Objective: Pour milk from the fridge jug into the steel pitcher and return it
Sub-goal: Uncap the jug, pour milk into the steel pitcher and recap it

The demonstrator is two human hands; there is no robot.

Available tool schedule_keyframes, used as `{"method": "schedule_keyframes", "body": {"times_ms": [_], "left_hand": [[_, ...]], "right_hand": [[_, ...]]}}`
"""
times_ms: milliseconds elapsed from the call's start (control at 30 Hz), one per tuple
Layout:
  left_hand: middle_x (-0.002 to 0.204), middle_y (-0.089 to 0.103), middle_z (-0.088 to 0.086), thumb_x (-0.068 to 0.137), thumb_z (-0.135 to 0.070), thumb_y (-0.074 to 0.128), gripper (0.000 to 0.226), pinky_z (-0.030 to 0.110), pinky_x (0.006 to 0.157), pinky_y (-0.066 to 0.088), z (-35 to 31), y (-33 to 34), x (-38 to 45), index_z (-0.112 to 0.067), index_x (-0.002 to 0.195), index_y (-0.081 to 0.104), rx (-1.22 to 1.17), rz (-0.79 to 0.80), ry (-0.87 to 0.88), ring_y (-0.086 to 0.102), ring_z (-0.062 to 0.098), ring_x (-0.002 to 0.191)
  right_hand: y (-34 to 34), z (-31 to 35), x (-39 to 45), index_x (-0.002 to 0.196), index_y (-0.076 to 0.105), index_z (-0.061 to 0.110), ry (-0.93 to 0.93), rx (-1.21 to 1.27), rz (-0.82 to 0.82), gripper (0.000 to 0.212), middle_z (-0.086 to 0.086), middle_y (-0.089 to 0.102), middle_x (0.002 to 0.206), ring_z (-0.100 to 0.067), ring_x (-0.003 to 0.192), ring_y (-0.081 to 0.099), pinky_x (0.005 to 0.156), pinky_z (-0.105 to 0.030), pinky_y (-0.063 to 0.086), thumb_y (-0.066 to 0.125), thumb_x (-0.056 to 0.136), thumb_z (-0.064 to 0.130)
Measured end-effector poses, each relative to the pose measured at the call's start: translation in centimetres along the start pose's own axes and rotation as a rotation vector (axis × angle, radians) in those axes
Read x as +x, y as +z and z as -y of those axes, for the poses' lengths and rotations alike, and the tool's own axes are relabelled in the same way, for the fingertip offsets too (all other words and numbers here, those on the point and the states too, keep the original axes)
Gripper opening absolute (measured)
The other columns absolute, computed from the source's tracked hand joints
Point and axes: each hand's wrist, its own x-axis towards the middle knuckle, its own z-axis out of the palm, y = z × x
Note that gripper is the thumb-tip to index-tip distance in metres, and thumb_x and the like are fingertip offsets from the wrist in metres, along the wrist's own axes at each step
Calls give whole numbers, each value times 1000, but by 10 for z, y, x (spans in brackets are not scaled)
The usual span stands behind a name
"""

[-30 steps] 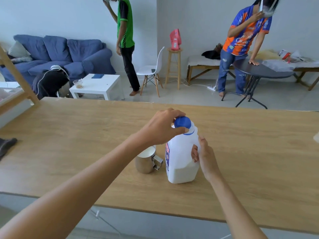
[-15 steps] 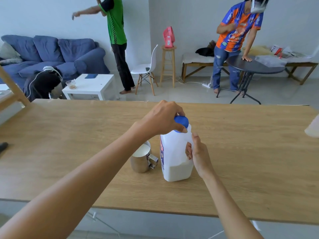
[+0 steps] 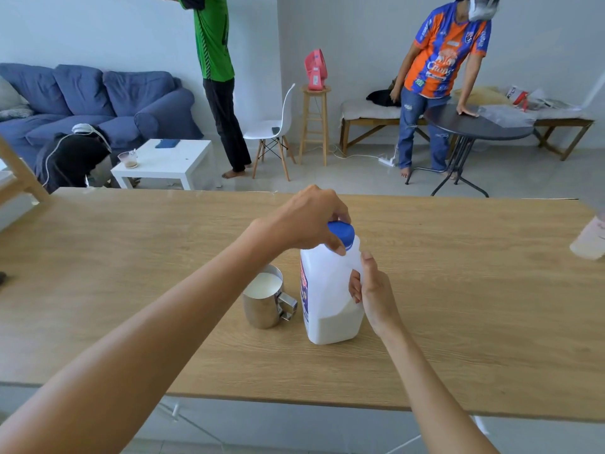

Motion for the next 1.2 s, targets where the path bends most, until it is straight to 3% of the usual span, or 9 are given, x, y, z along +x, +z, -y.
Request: {"method": "schedule_keyframes", "body": {"times_ms": [133,200,267,367,533,700,833,1000,1200], "left_hand": [[125,65,-8,76,-5,75,54,27,100,40,7,-8,2,-26,125,64,-93,144,51,56,11,117],[132,60,-9,78,-11,74,59,26,105,36,12,-8,2,-26,132,57,-135,164,37,51,8,124],[127,62,-5,73,-35,79,61,26,101,41,15,-5,1,-20,129,57,-128,105,-5,54,11,120],[97,64,-2,63,-64,75,65,28,77,49,14,4,1,-14,103,64,29,-40,-43,58,15,91],[78,60,4,70,-65,68,61,23,54,34,12,16,6,-7,87,64,175,-109,24,50,19,70],[96,60,0,75,-53,71,50,20,65,33,23,14,7,-12,103,65,88,-65,136,52,14,82],[100,59,-6,78,-51,69,48,8,62,29,29,10,8,-17,112,64,72,-28,209,48,7,86],[105,58,-6,80,-49,69,49,20,75,31,33,9,7,-18,118,62,53,8,233,49,8,90],[111,60,-3,84,-44,67,46,20,79,33,31,12,3,-17,120,61,17,2,205,53,12,96]], "right_hand": [[-1,0,0,54,23,4,-10,0,1,72,-9,27,51,-22,55,26,53,-32,25,30,79,71],[-1,0,0,54,23,8,-10,-6,2,68,-7,27,51,-21,54,27,54,-32,25,29,80,70],[-1,0,0,53,22,10,-1,-6,2,67,-7,27,51,-18,52,27,54,-32,24,29,79,71],[-1,1,0,50,23,13,10,-23,-1,67,-5,27,49,-16,50,26,53,-30,24,28,78,73],[0,2,0,48,23,17,22,-15,-11,64,-3,26,48,-16,50,26,53,-32,24,30,77,74],[1,2,2,53,19,15,26,-7,-18,63,-5,23,51,-16,49,22,47,-27,20,31,75,73],[1,2,5,49,22,17,30,-14,-30,62,-3,24,48,-15,47,22,43,-22,20,31,75,73],[2,1,4,48,21,17,23,-17,-19,63,-2,23,47,-14,46,21,42,-21,21,30,77,72],[1,5,3,48,24,16,30,-37,-17,64,-3,26,48,-15,46,24,45,-24,23,29,77,73]]}}
